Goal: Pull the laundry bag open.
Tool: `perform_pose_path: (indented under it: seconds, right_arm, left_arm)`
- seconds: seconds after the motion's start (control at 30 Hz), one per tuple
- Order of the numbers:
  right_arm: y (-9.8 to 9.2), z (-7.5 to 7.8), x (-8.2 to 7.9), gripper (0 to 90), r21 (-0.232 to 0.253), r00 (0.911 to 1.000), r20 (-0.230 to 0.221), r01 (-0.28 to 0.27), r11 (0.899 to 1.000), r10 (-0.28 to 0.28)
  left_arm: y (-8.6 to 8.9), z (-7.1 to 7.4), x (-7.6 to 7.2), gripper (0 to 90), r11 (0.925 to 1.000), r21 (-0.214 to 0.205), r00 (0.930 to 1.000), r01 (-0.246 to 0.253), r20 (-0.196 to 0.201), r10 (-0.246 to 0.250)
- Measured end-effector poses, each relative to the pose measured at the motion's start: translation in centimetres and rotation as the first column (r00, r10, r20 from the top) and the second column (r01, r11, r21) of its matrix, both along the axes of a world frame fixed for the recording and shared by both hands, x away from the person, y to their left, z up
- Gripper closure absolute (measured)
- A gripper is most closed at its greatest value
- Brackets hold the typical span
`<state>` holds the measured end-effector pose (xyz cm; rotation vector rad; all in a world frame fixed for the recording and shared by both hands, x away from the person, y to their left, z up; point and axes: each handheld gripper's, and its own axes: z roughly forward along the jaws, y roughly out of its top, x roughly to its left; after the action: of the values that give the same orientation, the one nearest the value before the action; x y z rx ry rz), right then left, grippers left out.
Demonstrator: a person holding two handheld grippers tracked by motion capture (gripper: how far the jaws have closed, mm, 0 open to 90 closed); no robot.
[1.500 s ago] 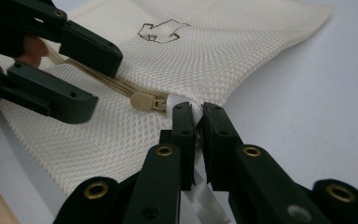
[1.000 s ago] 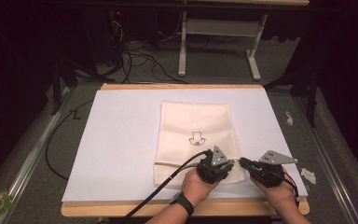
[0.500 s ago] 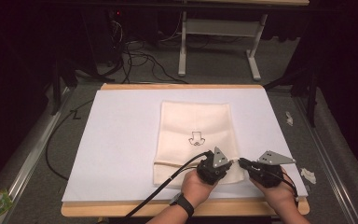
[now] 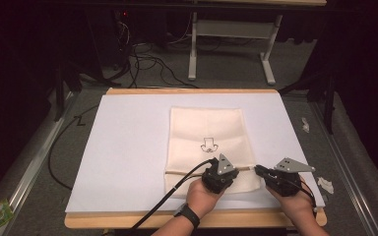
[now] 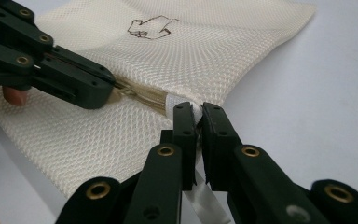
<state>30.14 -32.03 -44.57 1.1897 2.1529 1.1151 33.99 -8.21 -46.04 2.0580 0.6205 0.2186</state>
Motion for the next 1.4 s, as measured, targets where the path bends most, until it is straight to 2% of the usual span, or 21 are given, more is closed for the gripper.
perform_pose_path:
  seconds: [0.17, 0.3, 0.43, 0.63, 0.8, 1.07, 1.27, 1.4]
  right_arm:
    - [0.0, 0.0, -0.1, 86.4, 0.006, 0.9999, 0.0, -0.013, 1.0, 0.013]
    - [0.2, -0.1, -0.1, 86.4, -0.001, 0.9998, 0.011, -0.019, 1.0, 0.019]
    - [0.3, 0.0, -0.3, 86.4, -0.01, 0.9998, 0.012, -0.014, 1.0, 0.014]
    - [0.0, -0.1, 0.2, 86.3, -0.003, 1.0, 0.006, -0.004, 1.0, 0.004]
    - [0.1, -0.1, 0.1, 86.3, -0.004, 0.9999, 0.006, -0.01, 1.0, 0.01]
    - [0.1, 0.0, 0.0, 86.3, -0.003, 1.0, 0.001, 0.004, 1.0, -0.004]
    - [0.0, 0.0, 0.0, 86.3, -0.007, 1.0, 0.003, 0.006, 1.0, -0.006]
    - [0.0, 0.0, 0.0, 86.3, -0.008, 1.0, 0.003, 0.008, 1.0, -0.008]
  left_arm:
    - [1.2, 0.1, -0.1, 87.6, 0.9999, 0.002, 0.9999, -0.011, 0.001, 0.011]
    - [1.5, 0.3, -0.3, 87.6, 0.9998, -0.01, 0.9999, -0.016, -0.001, 0.016]
    - [1.7, 0.1, -0.4, 87.6, 0.9999, -0.006, 0.9999, -0.013, 0.002, 0.013]
    - [3.0, -0.2, 0.2, 87.6, 0.9995, -0.008, 0.9993, -0.029, -0.025, 0.029]
    - [3.6, -0.3, 0.1, 87.6, 0.9994, -0.003, 0.9991, -0.034, -0.024, 0.034]
    - [6.0, -0.3, 0.1, 87.6, 0.9978, 0.011, 0.9972, -0.065, -0.037, 0.065]
    - [7.5, -0.2, 0.1, 87.5, 0.9969, 0.015, 0.9966, -0.077, -0.028, 0.078]
    - [8.5, -0.3, 0.2, 87.5, 0.9957, 0.017, 0.995, -0.091, -0.04, 0.091]
